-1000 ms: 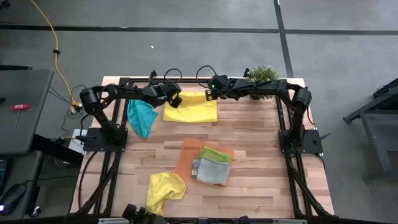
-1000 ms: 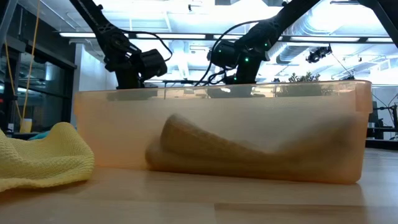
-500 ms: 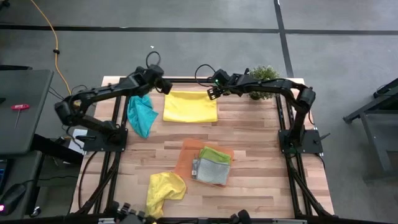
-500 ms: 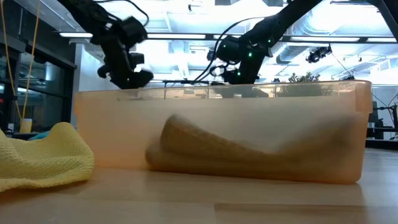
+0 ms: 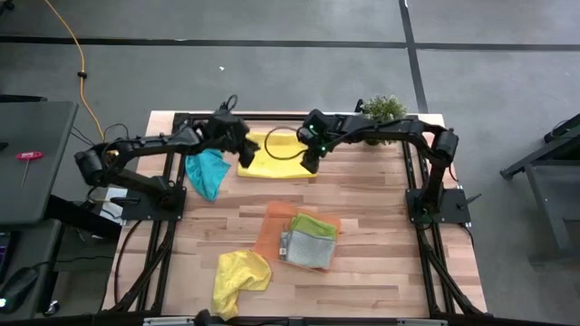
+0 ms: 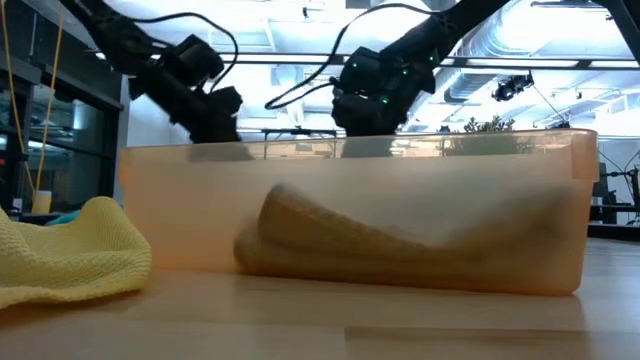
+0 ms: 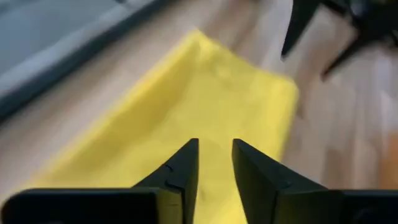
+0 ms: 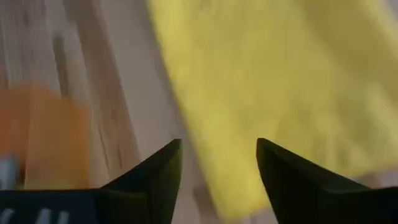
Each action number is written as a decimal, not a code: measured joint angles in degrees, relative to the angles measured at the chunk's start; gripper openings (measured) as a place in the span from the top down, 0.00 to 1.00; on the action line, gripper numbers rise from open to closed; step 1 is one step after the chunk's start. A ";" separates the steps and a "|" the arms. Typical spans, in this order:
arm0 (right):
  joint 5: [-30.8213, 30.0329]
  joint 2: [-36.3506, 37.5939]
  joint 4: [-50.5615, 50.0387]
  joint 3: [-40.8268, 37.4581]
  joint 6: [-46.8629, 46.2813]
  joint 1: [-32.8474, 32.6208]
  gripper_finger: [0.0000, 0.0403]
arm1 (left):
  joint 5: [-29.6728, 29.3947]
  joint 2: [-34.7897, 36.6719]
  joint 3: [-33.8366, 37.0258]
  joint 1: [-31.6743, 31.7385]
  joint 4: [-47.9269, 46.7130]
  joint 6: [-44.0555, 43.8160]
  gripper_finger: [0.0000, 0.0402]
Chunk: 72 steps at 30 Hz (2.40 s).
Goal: Fold microfiber towels
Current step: Fold the top yellow towel
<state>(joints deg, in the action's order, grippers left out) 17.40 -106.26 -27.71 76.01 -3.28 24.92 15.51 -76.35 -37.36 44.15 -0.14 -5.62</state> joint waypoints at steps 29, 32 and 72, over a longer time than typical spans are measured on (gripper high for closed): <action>-9.93 3.85 -30.71 -0.02 13.49 -4.61 0.57 | -13.55 5.12 3.61 -14.19 -23.86 31.42 0.62; -9.96 4.31 -29.24 -0.02 13.80 -4.08 0.55 | -13.83 1.69 3.80 -14.15 -22.09 32.71 0.57; -13.30 -9.40 -9.77 0.22 28.82 -7.71 0.60 | -13.77 -7.94 3.75 -14.17 -19.64 29.20 0.71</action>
<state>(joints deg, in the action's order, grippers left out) 4.10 -115.66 -37.48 76.23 25.54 17.21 1.74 -84.29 -33.61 29.98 -19.78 23.58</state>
